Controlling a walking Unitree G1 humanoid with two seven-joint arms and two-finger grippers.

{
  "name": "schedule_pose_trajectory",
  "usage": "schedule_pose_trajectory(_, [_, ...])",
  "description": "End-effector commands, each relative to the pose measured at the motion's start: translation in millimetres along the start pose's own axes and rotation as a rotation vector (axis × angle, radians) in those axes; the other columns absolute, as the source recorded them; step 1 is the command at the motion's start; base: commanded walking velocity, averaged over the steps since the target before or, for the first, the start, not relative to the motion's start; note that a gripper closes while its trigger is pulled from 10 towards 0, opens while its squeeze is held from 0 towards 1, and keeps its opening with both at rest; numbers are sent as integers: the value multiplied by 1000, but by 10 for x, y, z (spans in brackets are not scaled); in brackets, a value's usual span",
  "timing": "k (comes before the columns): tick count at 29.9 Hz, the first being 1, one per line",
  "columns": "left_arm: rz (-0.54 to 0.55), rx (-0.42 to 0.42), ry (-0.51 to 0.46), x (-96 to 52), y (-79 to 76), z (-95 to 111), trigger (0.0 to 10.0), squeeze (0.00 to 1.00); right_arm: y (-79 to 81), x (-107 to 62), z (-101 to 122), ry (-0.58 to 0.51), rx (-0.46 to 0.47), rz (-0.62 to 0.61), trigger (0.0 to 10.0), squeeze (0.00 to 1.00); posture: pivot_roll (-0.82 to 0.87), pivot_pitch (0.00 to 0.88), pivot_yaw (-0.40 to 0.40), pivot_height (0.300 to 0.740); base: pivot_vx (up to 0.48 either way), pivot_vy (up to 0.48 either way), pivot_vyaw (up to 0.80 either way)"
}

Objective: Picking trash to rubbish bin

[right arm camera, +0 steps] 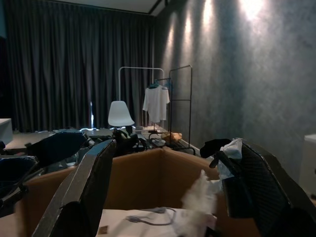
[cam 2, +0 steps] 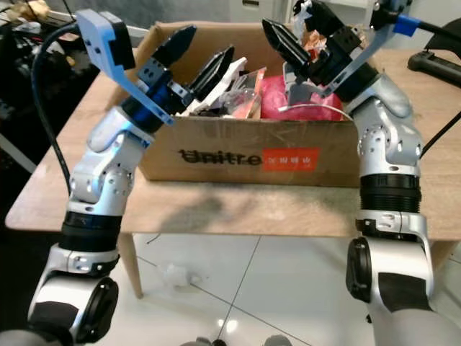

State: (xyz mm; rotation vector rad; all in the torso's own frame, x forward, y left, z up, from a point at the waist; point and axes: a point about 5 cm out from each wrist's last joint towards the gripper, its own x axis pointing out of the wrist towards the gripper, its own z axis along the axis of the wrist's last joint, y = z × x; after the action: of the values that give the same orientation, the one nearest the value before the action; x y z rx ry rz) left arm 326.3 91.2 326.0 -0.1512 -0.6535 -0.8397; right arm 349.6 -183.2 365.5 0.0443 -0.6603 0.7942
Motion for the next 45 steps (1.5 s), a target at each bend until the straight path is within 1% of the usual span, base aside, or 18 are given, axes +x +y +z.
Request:
schedule_pose_trajectory(1, [-24,4,-13,20,-29,32,10000,0,8,-28,49,-15,-7,14,10000,0,-99,118,40,740,349,0,0])
schedule_pose_trajectory(13, [-47,-10,-24,30,-67,28,10000,0,-12,-47,73,-19,-4,13,10000,0,-100,116,41,740,365,0,0])
schedule_pose_trajectory(29, [-54,-8,-35,33,-71,45,10000,0,14,-18,76,-19,0,28,10000,0,-95,111,36,740,441,0,0])
schedule_pose_trajectory(43, [-59,-10,-41,46,-107,48,10000,0,32,-17,88,-17,-2,39,10000,0,-96,111,40,740,480,0,0])
schedule_pose_trajectory(45, [-51,-21,-40,53,-103,53,10000,0,40,-17,81,-14,1,44,10000,0,-97,109,42,740,137,0,0])
